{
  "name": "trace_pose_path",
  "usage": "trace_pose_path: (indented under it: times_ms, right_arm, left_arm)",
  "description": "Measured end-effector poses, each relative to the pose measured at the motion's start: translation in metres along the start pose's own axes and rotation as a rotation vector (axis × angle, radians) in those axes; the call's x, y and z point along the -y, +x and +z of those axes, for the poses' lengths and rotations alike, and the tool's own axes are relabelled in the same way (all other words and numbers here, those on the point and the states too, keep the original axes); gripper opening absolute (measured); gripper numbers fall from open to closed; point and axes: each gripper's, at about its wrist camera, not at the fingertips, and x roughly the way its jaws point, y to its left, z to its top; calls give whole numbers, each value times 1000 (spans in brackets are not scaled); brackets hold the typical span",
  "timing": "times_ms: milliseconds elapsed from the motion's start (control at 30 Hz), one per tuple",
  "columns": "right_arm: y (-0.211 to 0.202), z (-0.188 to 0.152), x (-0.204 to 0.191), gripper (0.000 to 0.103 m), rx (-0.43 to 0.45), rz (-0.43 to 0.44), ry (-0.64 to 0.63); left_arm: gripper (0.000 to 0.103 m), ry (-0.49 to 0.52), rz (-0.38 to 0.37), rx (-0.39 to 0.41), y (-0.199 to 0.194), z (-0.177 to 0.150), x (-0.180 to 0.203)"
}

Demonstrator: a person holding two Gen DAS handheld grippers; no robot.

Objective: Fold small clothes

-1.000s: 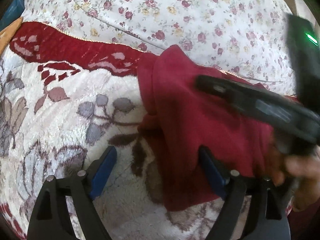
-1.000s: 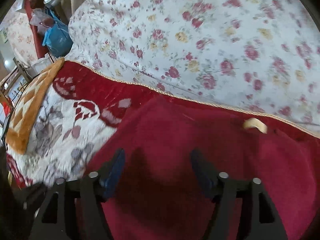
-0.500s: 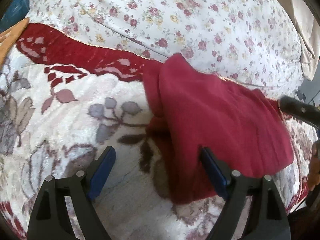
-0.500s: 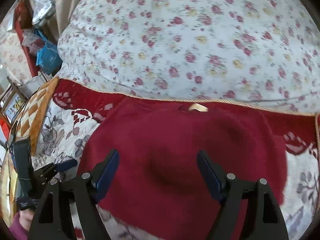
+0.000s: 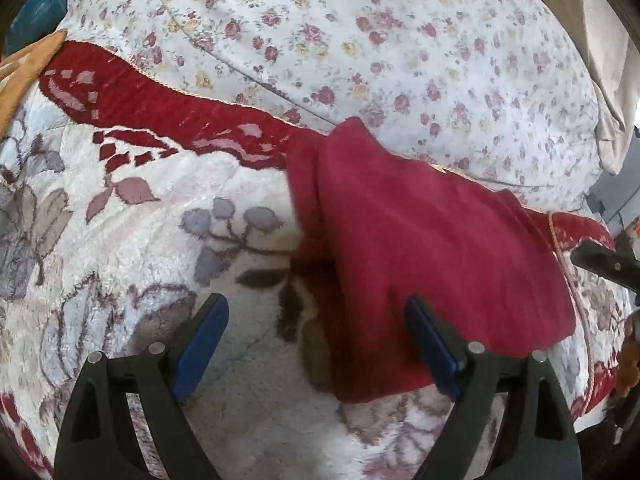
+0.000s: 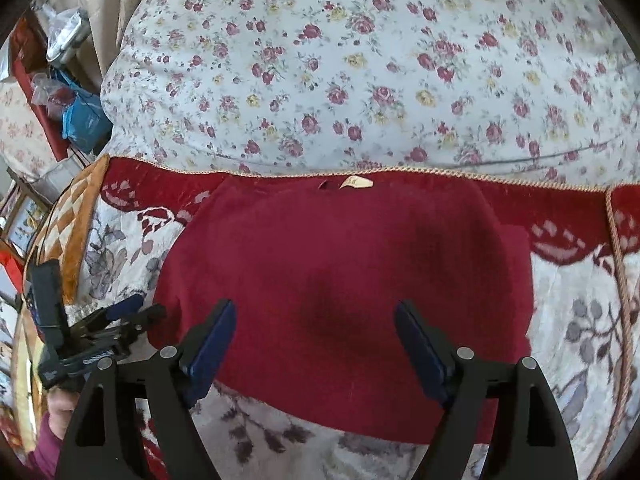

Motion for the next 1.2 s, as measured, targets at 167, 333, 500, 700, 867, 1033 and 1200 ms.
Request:
trace_pose_path:
  times_ms: [167,333,500,700,867,1033,1200]
  right_arm:
    - [4,4,-11,86,1,19,-23]
    - [16,4,-24,86,-44,47,-44]
    - [20,4,-34,86,-54,60,-68]
    - [23,3,-43,86,-70,68,-105]
    - [32,6,-46,86,-84,78,-111]
    - [58,20,-60,86,-106,86,-121]
    - [109,47,-88,86,-148,108,-104]
  left_arm:
    - [89,-56,-13,31,-5,4,-13]
    - [89,-84,-11,20,-6,5,-19]
    - [89,-42,-5,48,-14,7,-5]
    - [89,-17,-26,49,-15,8,5]
    - [89,-26,-32,45,-12,6,1]
    - [89,-55,-46,29,-8,6,-5]
    - [89,-88,-67,3,0,7,-11]
